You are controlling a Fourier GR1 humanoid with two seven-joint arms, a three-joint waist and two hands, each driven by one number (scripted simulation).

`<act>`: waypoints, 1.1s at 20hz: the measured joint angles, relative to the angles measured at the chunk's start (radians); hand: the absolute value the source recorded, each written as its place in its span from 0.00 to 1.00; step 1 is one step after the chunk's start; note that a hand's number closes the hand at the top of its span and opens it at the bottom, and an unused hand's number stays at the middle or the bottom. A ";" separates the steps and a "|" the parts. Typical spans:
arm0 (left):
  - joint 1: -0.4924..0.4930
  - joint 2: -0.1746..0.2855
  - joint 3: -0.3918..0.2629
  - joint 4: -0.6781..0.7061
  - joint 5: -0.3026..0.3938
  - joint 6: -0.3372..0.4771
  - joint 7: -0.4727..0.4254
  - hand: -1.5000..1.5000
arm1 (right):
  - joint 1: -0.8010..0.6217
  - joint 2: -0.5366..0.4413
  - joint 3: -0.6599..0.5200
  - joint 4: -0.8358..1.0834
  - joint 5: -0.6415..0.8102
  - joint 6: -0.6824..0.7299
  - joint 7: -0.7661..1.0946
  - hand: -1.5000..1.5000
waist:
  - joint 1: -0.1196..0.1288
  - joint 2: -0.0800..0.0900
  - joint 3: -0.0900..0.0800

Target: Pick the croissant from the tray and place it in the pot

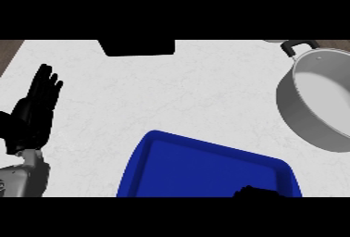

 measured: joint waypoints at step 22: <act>0.006 -0.008 -0.006 0.000 0.003 -0.022 -0.016 0.50 | -0.261 0.112 -0.677 -0.038 -0.227 -0.057 0.070 1.00 | 0.028 0.007 0.001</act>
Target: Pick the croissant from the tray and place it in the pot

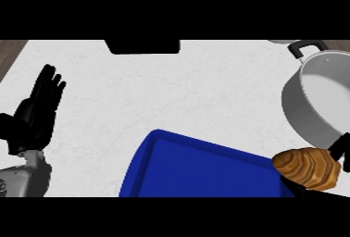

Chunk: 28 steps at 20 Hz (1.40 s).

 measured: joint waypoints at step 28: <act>-0.059 -0.010 0.003 0.043 -0.007 -0.017 -0.003 0.50 | -0.530 -0.351 -0.323 1.297 0.003 -0.292 -0.481 0.00 | 0.028 0.004 -0.009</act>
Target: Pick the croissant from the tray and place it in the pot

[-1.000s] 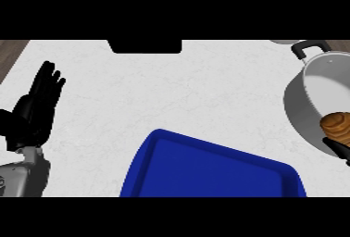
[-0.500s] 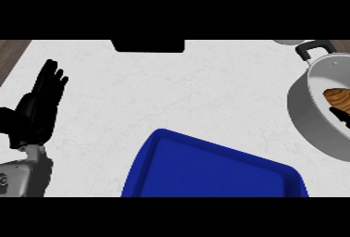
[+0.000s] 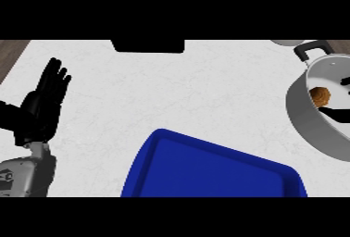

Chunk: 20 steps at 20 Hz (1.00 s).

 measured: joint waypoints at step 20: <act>0.020 -0.005 0.001 -0.037 0.000 -0.002 0.019 0.50 | -0.171 -0.175 -0.290 0.436 -0.455 0.394 -0.248 0.00 | -0.006 0.001 0.008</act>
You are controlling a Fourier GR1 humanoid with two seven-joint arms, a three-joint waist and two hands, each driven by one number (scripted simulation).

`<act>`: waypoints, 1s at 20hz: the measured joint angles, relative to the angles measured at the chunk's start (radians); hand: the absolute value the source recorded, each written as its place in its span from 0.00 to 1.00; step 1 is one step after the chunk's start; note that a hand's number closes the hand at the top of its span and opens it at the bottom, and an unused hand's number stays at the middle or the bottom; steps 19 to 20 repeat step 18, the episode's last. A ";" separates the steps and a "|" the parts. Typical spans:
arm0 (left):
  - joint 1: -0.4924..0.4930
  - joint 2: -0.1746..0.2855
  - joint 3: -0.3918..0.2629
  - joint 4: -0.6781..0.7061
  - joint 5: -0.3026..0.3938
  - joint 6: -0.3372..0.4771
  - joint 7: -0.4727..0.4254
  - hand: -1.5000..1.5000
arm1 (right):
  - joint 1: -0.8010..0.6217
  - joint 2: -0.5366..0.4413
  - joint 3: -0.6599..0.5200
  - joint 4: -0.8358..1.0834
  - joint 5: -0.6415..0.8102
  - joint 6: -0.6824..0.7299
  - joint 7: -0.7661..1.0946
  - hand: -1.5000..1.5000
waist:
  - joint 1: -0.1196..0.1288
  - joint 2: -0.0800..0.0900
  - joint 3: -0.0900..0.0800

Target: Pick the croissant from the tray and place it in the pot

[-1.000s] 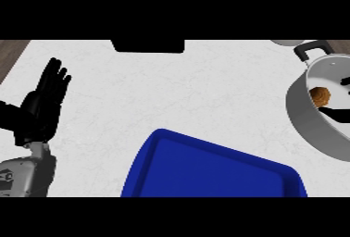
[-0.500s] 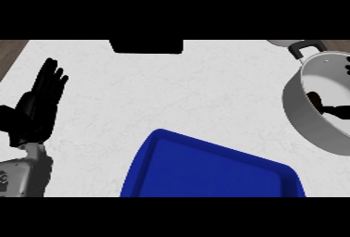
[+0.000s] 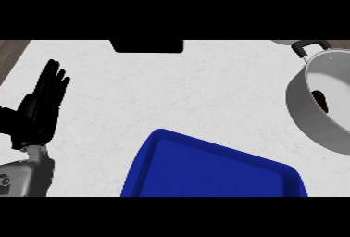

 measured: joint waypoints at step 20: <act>0.006 -0.002 0.010 -0.003 0.004 -0.014 -0.010 0.50 | 0.098 -0.311 -0.022 0.290 -0.055 0.176 -0.135 0.00 | 0.011 0.008 0.006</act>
